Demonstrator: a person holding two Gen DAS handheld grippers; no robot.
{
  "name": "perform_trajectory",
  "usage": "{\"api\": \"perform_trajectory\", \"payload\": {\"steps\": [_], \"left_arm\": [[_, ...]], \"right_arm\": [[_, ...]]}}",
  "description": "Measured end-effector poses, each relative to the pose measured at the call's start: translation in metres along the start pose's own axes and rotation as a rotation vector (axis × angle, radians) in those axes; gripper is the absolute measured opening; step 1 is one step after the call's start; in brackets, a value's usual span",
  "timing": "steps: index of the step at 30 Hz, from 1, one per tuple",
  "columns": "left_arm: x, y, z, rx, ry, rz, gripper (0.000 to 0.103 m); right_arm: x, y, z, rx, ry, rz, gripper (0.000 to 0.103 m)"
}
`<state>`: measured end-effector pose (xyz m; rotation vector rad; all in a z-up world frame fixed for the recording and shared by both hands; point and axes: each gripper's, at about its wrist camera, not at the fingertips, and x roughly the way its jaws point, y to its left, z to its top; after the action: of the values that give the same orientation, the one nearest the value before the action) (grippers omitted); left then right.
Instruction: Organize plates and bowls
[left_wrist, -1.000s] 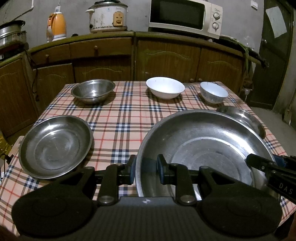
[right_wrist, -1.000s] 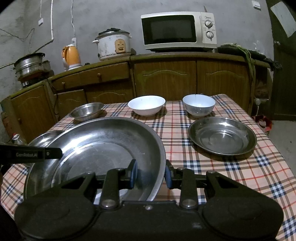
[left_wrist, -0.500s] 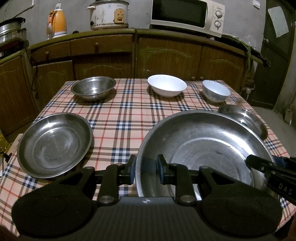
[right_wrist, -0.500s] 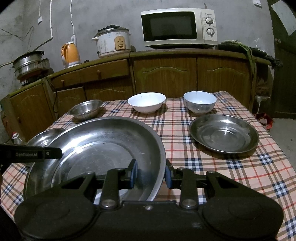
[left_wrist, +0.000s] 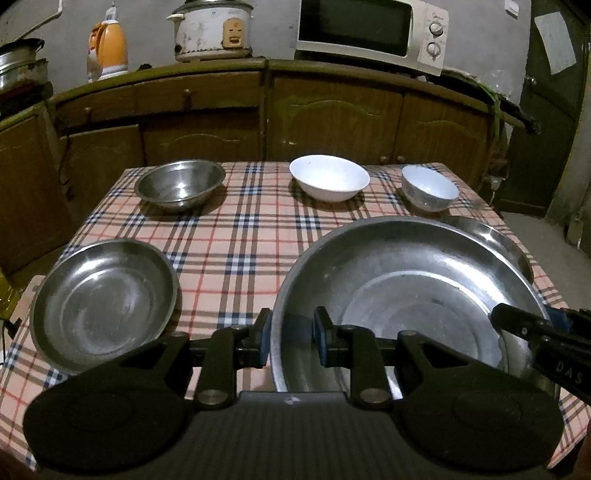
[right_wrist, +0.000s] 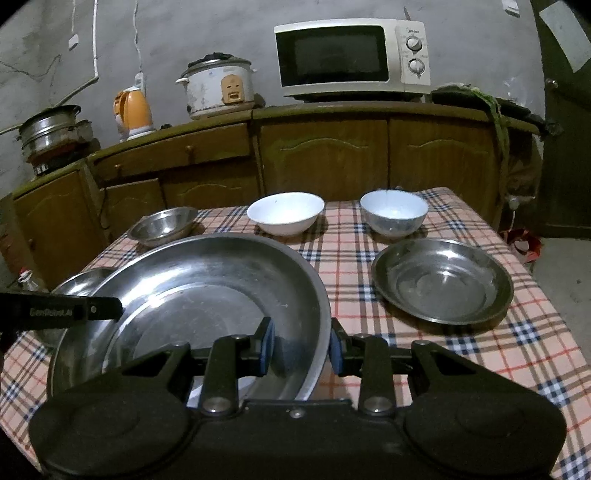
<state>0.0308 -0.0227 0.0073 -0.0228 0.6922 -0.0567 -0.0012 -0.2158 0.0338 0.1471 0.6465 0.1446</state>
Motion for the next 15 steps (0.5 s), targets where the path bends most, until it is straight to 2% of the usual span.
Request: {"api": "perform_trajectory", "payload": {"steps": [7, 15], "left_arm": [[0.001, -0.004, 0.017, 0.014, -0.001, -0.018, 0.025], [0.008, -0.003, 0.020, 0.027, 0.004, -0.030, 0.025]], "right_arm": [[-0.001, -0.006, 0.020, 0.018, 0.007, -0.017, 0.039], [0.003, -0.006, 0.030, 0.006, 0.021, -0.033, 0.039]]}}
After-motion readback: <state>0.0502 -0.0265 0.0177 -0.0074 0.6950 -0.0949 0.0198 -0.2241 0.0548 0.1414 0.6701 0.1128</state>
